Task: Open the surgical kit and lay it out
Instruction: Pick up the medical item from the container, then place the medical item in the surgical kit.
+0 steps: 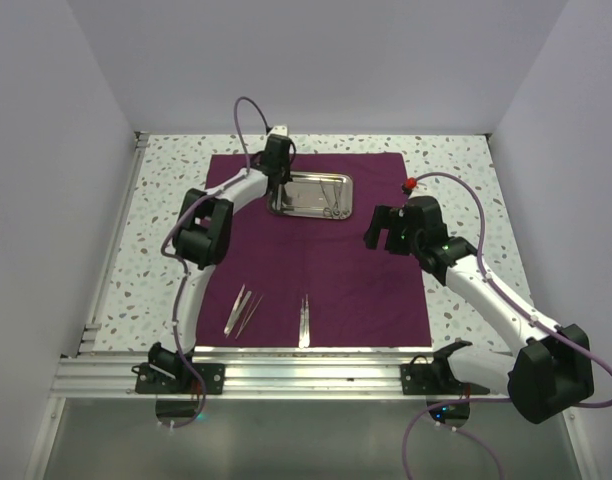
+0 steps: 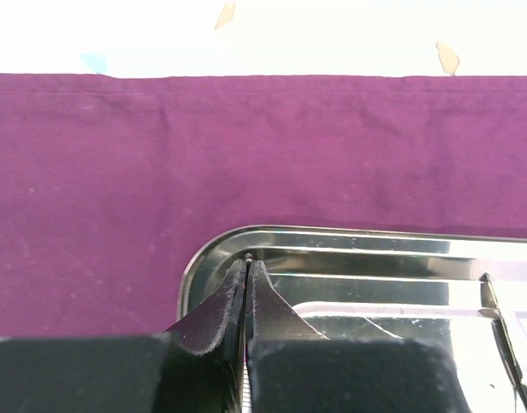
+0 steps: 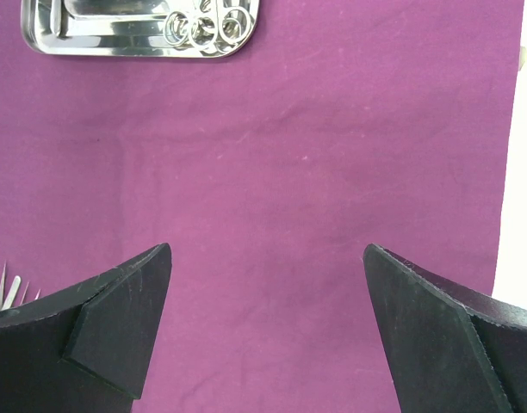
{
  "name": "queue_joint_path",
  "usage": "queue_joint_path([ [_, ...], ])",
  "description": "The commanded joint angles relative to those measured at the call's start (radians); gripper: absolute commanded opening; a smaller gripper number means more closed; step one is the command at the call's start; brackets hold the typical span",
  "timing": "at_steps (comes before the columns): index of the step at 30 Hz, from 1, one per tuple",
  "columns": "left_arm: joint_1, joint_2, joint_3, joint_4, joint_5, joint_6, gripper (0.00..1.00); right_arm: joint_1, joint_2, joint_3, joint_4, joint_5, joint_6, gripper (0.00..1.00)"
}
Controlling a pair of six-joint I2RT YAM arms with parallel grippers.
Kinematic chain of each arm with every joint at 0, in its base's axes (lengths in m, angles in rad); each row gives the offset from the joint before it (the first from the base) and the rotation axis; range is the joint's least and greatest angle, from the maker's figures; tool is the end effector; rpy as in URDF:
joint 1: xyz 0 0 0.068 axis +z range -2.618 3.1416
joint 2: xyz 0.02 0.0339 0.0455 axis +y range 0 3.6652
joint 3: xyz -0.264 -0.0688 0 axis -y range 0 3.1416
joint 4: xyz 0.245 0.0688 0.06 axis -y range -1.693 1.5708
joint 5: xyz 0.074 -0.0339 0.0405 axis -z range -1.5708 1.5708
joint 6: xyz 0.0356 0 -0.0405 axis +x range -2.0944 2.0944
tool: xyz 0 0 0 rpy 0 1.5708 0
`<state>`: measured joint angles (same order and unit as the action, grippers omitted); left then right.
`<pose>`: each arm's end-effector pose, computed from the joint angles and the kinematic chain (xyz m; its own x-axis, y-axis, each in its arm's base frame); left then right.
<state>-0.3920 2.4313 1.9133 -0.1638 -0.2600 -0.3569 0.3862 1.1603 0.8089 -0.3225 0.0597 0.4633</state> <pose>0.5089 -0.2005 0.1481 -0.6102 -0.1131 -0.7841 -0.0304 0.9924 -0.1195 0.2332 0.0925 0.2592 -0.6659 0.2108 -0.7157 -0.0394 0.9480 0.3159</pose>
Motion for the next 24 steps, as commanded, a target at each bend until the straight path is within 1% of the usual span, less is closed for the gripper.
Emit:
queue_joint_path([
  [1,0.021,-0.032,0.061,-0.032,-0.010,0.025,0.00,0.003,0.007,0.006,0.030,0.009,0.005,0.97],
  [7,0.019,-0.093,0.122,-0.066,-0.002,0.038,0.00,0.003,0.009,0.007,0.028,0.017,0.003,0.97],
  [11,0.018,-0.182,0.057,-0.049,0.011,0.035,0.00,0.005,0.009,0.007,0.028,0.020,0.002,0.98],
  [13,0.016,-0.227,-0.041,-0.034,0.019,0.023,0.00,0.003,0.009,0.009,0.030,0.022,0.003,0.97],
  [14,0.013,-0.282,-0.080,-0.025,0.024,0.007,0.00,0.003,0.010,0.007,0.030,0.023,0.003,0.97],
  [15,-0.001,-0.313,-0.174,-0.017,0.027,-0.004,0.00,0.005,0.012,0.009,0.028,0.025,0.003,0.97],
  [16,-0.010,-0.346,-0.230,-0.007,0.025,-0.013,0.00,0.003,0.012,0.009,0.028,0.025,0.002,0.97],
  [17,-0.021,-0.415,-0.287,0.018,0.025,-0.026,0.00,0.003,0.010,0.010,0.026,0.026,0.001,0.97],
  [18,-0.037,-0.451,-0.400,0.026,-0.001,-0.040,0.00,0.005,0.009,0.013,0.022,0.034,0.001,0.97],
  [20,-0.094,-0.550,-0.514,0.040,-0.037,-0.100,0.00,0.003,0.001,0.013,0.019,0.035,0.000,0.97],
  [21,-0.141,-0.581,-0.621,0.041,-0.085,-0.122,0.00,0.005,-0.008,0.010,0.020,0.034,0.000,0.97],
  [23,-0.188,-0.667,-0.722,0.056,-0.120,-0.192,0.00,0.003,-0.014,0.007,0.023,0.035,0.001,0.98],
  [24,-0.230,-0.690,-0.808,0.066,-0.130,-0.212,0.00,0.003,-0.011,0.007,0.023,0.032,0.001,0.98],
])
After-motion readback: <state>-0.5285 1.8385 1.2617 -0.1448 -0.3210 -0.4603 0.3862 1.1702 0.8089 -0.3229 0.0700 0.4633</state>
